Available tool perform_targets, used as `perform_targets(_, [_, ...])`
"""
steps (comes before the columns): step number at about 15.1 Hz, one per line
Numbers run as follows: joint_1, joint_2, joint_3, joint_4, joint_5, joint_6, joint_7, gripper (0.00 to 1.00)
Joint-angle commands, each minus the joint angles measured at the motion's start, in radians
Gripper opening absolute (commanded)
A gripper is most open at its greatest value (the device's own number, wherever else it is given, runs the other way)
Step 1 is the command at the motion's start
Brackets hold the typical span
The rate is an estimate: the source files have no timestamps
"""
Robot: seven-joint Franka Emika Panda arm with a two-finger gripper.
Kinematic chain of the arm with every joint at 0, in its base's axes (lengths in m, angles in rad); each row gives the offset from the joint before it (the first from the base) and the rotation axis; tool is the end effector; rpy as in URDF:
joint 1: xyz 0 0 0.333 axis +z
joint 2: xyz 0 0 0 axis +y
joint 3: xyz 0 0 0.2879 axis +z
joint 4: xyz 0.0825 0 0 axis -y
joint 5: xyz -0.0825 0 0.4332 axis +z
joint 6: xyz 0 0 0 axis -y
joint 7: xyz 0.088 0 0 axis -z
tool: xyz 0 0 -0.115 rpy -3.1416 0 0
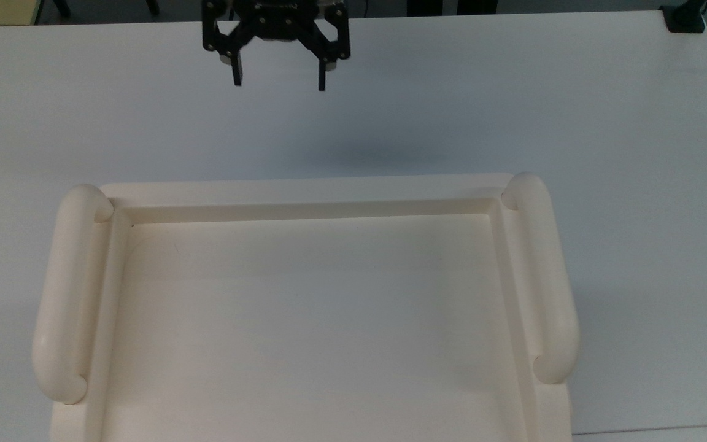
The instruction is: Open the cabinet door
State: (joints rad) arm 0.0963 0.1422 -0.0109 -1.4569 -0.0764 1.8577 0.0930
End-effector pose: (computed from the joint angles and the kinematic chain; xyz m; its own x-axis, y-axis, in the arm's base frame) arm 0.6704 0.0513 0.5881 0.9653 0.0118 0.2610 -0.0024 -0.9985 0.0538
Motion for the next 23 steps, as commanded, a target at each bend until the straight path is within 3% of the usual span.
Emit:
perform_targets(1, [0.046, 0.077, -0.014, 0.084, -0.014, 0.098, 0.122, 1.00])
perform_targets(10, [0.118, 0.163, -0.009, 0.119, -0.069, 0.437, 0.202, 1.00])
perform_targets(17, [0.160, 0.203, -0.009, 0.116, -0.195, 0.573, 0.238, 1.00])
perform_targets(23, [0.181, 0.223, -0.006, 0.113, -0.305, 0.601, 0.306, 0.81])
